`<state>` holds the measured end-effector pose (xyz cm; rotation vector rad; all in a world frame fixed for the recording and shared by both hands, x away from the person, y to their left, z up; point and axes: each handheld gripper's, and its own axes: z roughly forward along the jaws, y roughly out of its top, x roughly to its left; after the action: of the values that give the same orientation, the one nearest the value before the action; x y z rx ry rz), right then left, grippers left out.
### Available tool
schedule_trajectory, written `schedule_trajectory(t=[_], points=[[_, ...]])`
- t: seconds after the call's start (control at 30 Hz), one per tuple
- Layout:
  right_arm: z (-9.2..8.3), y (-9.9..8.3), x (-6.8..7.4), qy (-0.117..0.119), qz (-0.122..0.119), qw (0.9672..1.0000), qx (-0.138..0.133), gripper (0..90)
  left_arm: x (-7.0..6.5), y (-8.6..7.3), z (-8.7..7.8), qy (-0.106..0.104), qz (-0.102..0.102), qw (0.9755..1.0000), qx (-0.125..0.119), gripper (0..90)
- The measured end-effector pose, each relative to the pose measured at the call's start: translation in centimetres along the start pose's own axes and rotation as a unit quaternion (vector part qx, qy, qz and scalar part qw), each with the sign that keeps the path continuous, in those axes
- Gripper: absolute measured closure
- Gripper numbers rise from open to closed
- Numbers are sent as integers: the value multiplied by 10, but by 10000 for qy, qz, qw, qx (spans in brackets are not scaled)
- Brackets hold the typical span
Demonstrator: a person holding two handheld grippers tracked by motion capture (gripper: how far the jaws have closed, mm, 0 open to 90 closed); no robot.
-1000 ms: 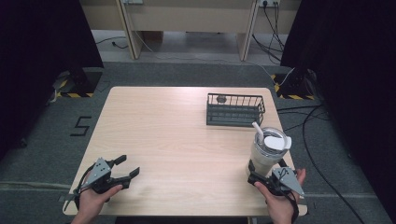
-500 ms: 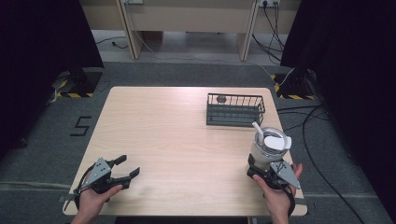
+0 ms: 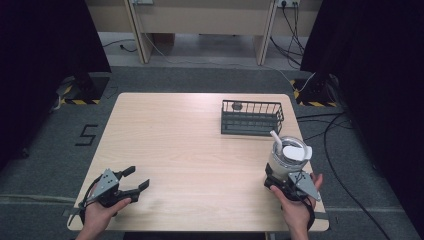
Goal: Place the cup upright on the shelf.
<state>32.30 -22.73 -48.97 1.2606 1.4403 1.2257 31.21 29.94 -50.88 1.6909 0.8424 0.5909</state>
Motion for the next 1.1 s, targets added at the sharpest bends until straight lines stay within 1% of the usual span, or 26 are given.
schedule_trajectory(t=[0.17, 0.23, 0.3, 0.53, 0.67, 0.97, 1.1], points=[[1, 0, -1, 11, -31, 10000, 19, 99, 1, 0, 0, -1, 8, 10000, 17, 233], [1, 1, -1, 14, -83, 10000, 35, 101, 0, 0, 1, -7, 2, 10000, 19, 234], [1, 3, -2, 56, -61, 9999, 85, 102, 0, 0, 1, -10, 2, 10000, 18, 234], [6, 9, -3, 52, -25, 9997, 240, 104, 1, 0, 1, 0, -10, 10000, 20, 236], [9, 10, -2, 2, 0, 9997, 239, 104, 1, 0, 0, 6, -34, 10000, 3, 235], [10, 13, -1, 4, -24, 9997, 253, 105, 1, -1, 1, -2, -46, 10000, 4, 236], [11, 21, 1, 8, -97, 9998, 186, 105, 1, -1, 1, 7, -63, 10000, 0, 236]])
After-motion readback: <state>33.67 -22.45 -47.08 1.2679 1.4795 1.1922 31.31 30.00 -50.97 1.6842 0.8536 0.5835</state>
